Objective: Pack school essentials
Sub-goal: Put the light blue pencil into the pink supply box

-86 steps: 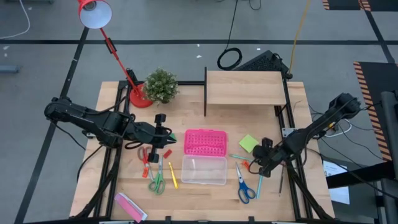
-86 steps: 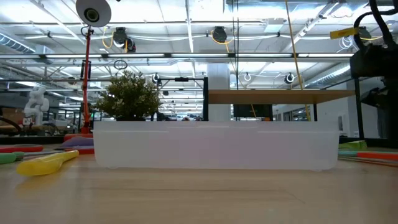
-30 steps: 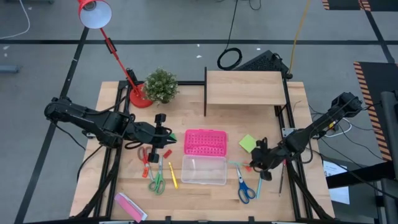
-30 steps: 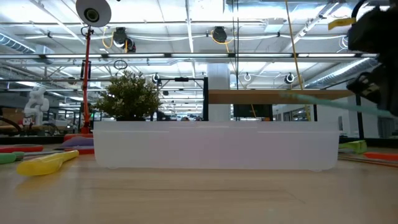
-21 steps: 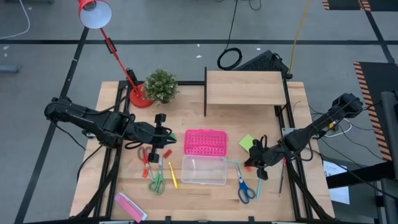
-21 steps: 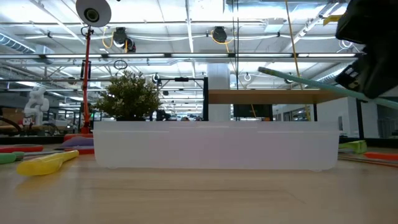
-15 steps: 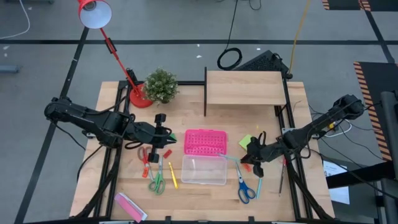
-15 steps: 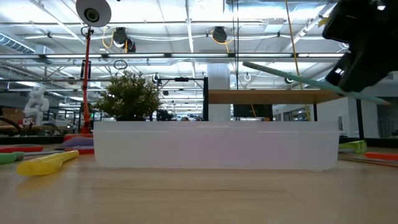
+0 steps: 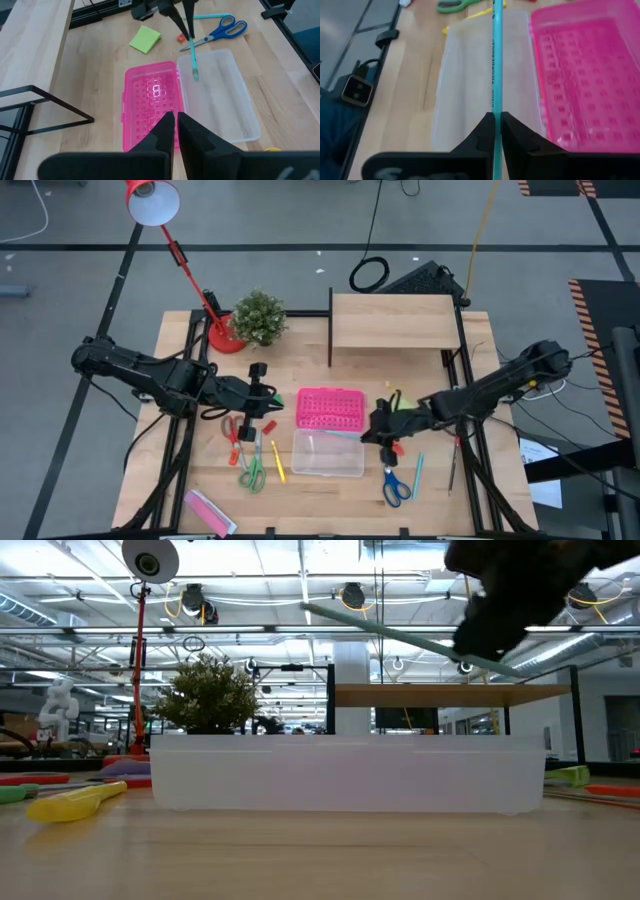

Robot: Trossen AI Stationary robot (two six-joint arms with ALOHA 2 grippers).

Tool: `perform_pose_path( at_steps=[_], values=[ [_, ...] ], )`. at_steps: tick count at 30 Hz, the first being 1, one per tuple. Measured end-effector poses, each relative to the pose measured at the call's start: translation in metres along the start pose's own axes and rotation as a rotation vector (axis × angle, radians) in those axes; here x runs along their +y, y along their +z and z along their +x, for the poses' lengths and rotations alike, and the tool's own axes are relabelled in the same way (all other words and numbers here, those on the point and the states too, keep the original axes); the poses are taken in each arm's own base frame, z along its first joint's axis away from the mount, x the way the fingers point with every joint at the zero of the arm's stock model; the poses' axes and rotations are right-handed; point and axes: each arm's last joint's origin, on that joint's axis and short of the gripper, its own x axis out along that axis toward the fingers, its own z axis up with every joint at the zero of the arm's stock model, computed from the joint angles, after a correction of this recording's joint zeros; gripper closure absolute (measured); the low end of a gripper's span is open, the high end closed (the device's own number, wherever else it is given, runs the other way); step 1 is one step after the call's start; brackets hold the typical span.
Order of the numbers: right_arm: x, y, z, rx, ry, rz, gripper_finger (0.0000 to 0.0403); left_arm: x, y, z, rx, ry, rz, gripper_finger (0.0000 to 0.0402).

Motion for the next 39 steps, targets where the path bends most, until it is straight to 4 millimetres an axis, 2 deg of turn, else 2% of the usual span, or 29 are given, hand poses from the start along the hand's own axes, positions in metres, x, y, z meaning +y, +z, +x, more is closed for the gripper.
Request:
perform_pose_path(
  at_steps=[8, 13, 16, 25, 39],
  values=[
    [0.016, 0.03, 0.039, 0.043, 0.028, -0.072, 0.039, 0.0, 0.0, 0.0, 0.0, 0.0, -0.003, 0.0376],
    [0.013, 0.031, 0.061, 0.097, -0.007, -0.091, 0.039, 0.0, 0.0, 0.0, 0.0, 0.0, -0.003, 0.0376],
    [0.008, 0.025, 0.069, 0.152, -0.037, -0.093, 0.039, 0.0, 0.0, 0.0, 0.0, 0.0, -0.003, 0.0376],
    [-0.005, 0.01, 0.084, 0.261, -0.102, -0.071, 0.039, 0.0, 0.0, 0.0, -0.001, 0.0, -0.003, 0.0376],
    [-0.009, 0.011, 0.086, 0.234, -0.158, -0.056, 0.039, 0.0, 0.004, 0.0, -0.04, 0.002, -0.007, 0.0376]
  ],
)
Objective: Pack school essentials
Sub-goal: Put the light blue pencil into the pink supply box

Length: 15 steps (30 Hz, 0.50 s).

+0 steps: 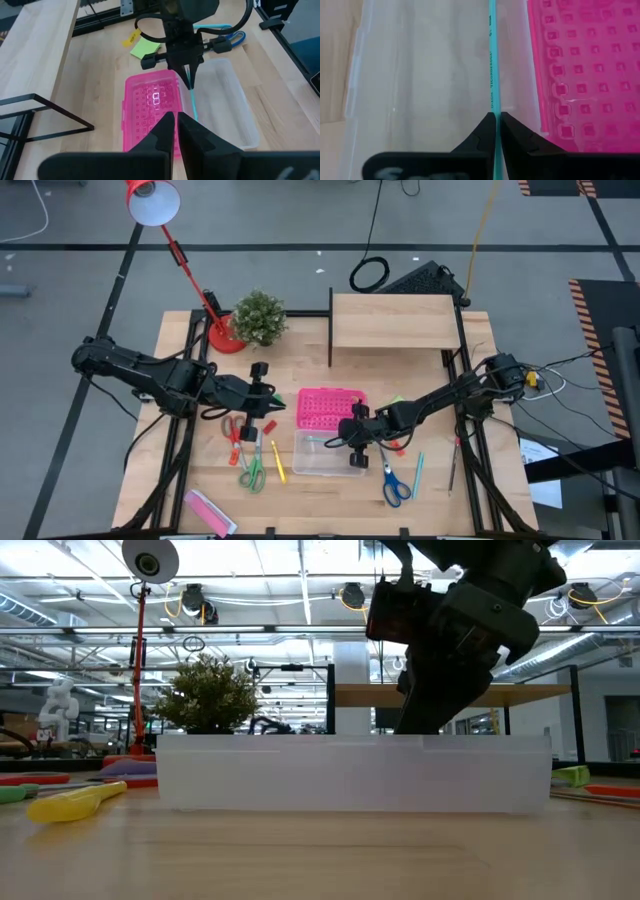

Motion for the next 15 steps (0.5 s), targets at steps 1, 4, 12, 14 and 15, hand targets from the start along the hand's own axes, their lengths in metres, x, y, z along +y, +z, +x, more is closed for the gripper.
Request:
perform_pose_path(
  at_steps=[1, 4, 12, 14, 15],
  values=[
    [0.0, 0.0001, 0.0, -0.001, 0.001, -0.001, 0.039, 0.0, 0.0, 0.0, 0.0, 0.0, 0.0, 0.0376],
    [0.0002, 0.0006, 0.0, -0.007, 0.001, -0.01, 0.039, 0.0001, 0.0, 0.0, 0.0, 0.0, 0.0, 0.0376],
    [-0.0003, 0.0008, -0.0001, -0.019, -0.033, -0.044, 0.0377, 0.0001, 0.0, 0.0, 0.0, 0.001, 0.0, 0.0376],
    [-0.0004, 0.0008, -0.0001, -0.023, -0.044, -0.049, 0.0361, 0.0, 0.0, 0.0, 0.0, 0.0, 0.0, 0.0376],
    [-0.0004, 0.0008, -0.0001, -0.023, -0.044, -0.052, 0.0351, 0.0, 0.0, 0.0, 0.0, 0.0, 0.0, 0.0376]
  ],
)
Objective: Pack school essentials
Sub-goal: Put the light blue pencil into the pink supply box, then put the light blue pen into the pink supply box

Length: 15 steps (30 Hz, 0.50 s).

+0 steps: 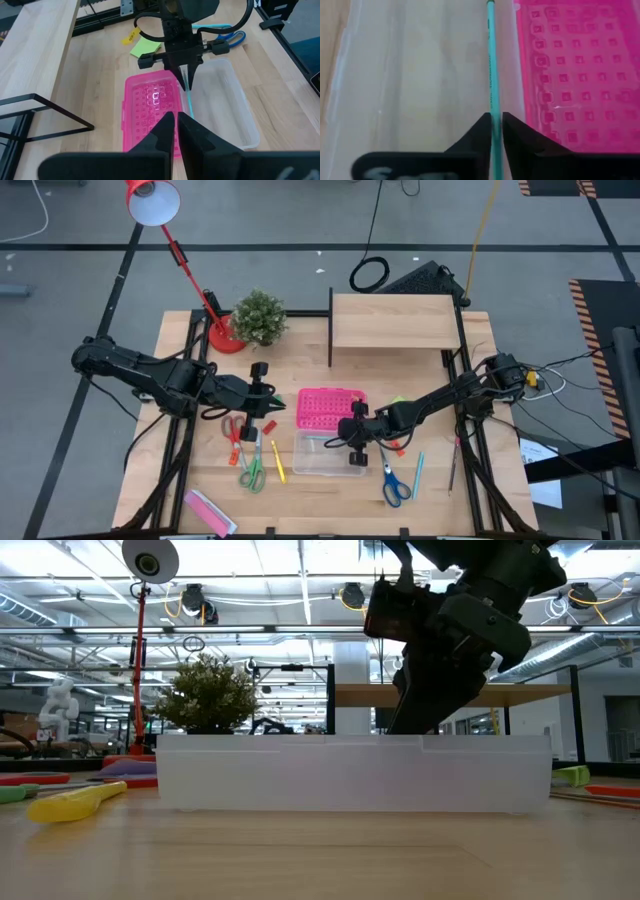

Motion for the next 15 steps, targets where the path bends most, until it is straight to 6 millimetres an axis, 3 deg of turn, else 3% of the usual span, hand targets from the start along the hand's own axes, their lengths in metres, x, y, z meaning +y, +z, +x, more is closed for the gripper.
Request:
perform_pose_path(
  at_steps=[8, 15],
  values=[
    [0.0, 0.0, 0.0, 0.0, 0.0, -0.02, 0.0282, 0.0, 0.0, 0.0, 0.0, 0.0, -0.016, 0.0376],
    [0.001, 0.002, -0.0051, -0.007, 0.035, -0.033, 0.0271, 0.0, 0.0, 0.0, 0.0, 0.0, -0.04, 0.0376]
  ],
)
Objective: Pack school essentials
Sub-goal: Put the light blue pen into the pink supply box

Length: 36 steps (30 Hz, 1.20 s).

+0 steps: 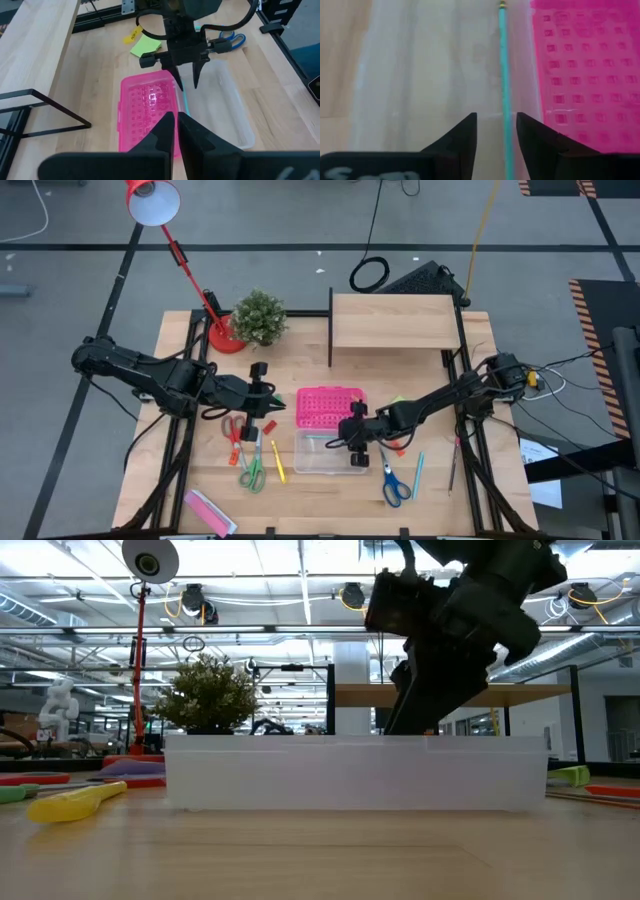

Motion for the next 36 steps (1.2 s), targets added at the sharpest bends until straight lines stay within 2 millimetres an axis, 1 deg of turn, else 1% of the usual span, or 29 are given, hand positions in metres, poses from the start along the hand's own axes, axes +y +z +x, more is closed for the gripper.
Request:
perform_pose_path(
  at_steps=[4, 8, 12, 14, 18, 21, 23, 26, 30, 34, 36],
  values=[
    [0.004, 0.003, -0.011, -0.022, 0.015, -0.016, 0.0271, 0.0, 0.0, 0.0, 0.003, 0.0, -0.02, 0.0376],
    [0.012, 0.003, -0.028, -0.029, 0.04, -0.057, 0.0271, -0.001, -0.001, 0.0, 0.005, -0.001, -0.028, 0.0376],
    [0.02, -0.003, -0.047, 0.016, 0.071, -0.083, 0.0271, -0.001, 0.0, 0.0, 0.004, -0.002, -0.042, 0.0376],
    [0.022, -0.007, -0.058, 0.044, 0.071, -0.07, 0.0271, -0.001, 0.0, 0.0, -0.004, -0.002, -0.047, 0.0376],
    [0.026, -0.016, -0.078, 0.09, 0.04, 0.025, 0.0271, -0.001, 0.001, 0.0, -0.011, -0.002, -0.063, 0.0376],
    [0.031, -0.025, -0.089, 0.118, -0.009, 0.102, 0.0271, 0.0, 0.001, 0.0, -0.011, 0.003, -0.066, 0.0376],
    [0.035, -0.031, -0.095, 0.141, -0.038, 0.184, 0.0271, 0.0, 0.001, 0.0, -0.01, 0.004, -0.066, 0.0376],
    [0.04, -0.043, -0.101, 0.2, -0.084, 0.331, 0.0271, 0.0, 0.001, 0.0, -0.01, 0.004, -0.056, 0.0376],
    [0.047, -0.055, -0.106, 0.326, -0.075, 0.521, 0.0271, 0.0, 0.001, 0.0, -0.01, 0.004, -0.023, 0.0376],
    [0.054, -0.062, -0.11, 0.404, -0.064, 0.618, 0.0271, 0.0, 0.001, 0.0, -0.01, 0.005, 0.0, 0.0376],
    [0.06, -0.064, -0.111, 0.407, -0.045, 0.634, 0.0271, 0.0, 0.001, 0.0, -0.01, 0.005, 0.008, 0.0376]
  ],
)
